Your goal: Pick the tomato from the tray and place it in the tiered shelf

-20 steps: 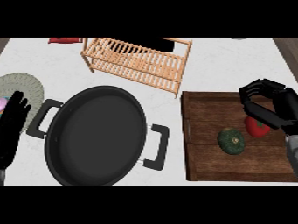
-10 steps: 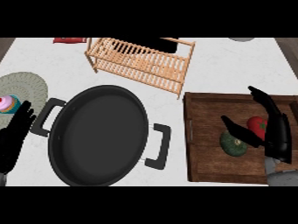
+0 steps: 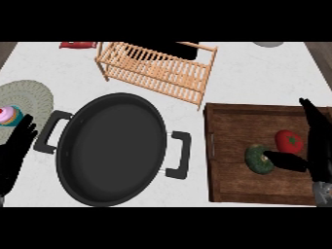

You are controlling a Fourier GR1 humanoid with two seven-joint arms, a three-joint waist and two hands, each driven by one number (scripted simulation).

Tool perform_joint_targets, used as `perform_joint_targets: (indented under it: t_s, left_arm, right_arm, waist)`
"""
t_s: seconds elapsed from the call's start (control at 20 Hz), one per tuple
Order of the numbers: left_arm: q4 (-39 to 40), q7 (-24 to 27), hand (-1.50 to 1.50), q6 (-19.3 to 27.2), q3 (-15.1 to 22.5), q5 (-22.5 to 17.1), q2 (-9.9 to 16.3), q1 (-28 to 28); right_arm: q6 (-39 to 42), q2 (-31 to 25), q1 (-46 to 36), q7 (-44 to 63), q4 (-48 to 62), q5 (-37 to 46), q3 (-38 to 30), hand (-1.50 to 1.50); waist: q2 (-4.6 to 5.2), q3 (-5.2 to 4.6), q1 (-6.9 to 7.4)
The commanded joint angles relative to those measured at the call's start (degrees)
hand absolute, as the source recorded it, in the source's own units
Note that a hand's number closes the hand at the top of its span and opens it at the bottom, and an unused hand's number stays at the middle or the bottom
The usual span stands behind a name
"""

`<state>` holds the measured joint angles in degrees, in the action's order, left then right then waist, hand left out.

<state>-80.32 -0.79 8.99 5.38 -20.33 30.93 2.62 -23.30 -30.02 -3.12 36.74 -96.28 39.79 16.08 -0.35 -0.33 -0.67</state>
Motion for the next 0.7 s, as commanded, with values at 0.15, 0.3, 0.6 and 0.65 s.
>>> perform_joint_targets:
  t_s: [0.15, 0.3, 0.6, 0.65]
  left_arm:
    - [-0.2, -0.8, 0.0, -2.0, -0.5, -0.6, 0.9, -0.6]
    - [0.8, -0.6, 0.0, -1.1, 0.0, 0.5, -0.7, -1.8]
    - [-0.5, -1.0, 0.0, -0.9, -0.5, 1.7, -2.8, -0.7]
    - [-0.9, -0.4, 0.0, -3.1, -2.0, 1.7, -0.7, 0.6]
  right_arm:
    - [26.2, -6.4, -3.9, 16.0, -2.5, -0.2, 5.7, -1.5]
    - [36.1, -8.6, -6.0, 21.4, -6.7, -3.0, 5.6, -1.5]
    - [42.8, -4.9, -12.8, 22.2, 1.3, -1.5, 5.6, -1.5]
    - [44.3, -7.1, -11.2, 20.9, -1.1, -3.0, 3.0, -1.5]
  waist:
    - [0.34, 0.04, 1.76]
    - [0.27, 0.15, 0.8]
    - [0.4, 0.32, 1.28]
    - [0.31, 0.32, 1.0]
